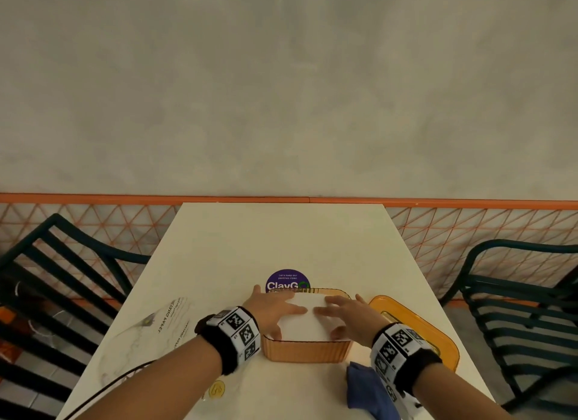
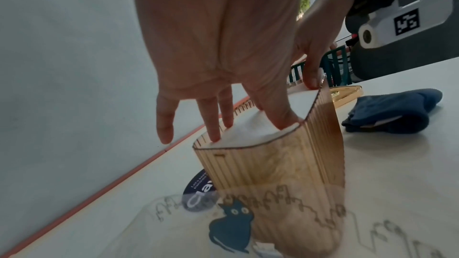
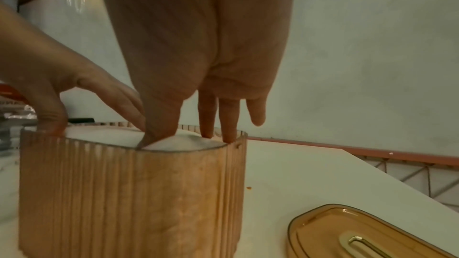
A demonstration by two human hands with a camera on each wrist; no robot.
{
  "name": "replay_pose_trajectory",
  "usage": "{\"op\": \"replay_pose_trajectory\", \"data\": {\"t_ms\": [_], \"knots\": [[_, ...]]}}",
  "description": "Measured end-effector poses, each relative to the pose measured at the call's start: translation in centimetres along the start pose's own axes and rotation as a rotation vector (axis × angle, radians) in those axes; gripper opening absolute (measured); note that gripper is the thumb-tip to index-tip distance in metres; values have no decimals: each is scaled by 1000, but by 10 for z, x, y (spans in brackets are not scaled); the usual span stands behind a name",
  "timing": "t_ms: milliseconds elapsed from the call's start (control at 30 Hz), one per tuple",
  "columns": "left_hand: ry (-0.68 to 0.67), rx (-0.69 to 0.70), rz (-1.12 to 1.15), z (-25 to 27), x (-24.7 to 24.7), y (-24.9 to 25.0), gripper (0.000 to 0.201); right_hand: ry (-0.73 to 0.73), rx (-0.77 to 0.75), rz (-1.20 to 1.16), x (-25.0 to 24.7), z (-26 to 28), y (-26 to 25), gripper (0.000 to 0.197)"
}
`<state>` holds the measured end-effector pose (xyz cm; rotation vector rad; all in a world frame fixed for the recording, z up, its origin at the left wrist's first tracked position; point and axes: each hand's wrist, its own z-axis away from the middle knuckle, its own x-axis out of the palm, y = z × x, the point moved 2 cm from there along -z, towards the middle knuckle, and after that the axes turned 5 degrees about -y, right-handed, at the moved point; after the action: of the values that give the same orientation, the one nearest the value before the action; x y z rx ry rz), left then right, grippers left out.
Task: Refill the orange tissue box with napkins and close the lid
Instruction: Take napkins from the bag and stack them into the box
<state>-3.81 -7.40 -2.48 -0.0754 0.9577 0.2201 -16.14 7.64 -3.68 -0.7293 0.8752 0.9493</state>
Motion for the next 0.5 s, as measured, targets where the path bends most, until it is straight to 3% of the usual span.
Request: {"op": "replay_pose_trajectory", "data": {"t_ms": [333, 500], "knots": [[48, -51, -90, -11, 20, 5, 67, -52, 12, 69, 13, -15, 4, 63], [93, -98, 118, -13, 12, 4, 52, -13, 27, -10, 4, -12, 4, 66]]}}
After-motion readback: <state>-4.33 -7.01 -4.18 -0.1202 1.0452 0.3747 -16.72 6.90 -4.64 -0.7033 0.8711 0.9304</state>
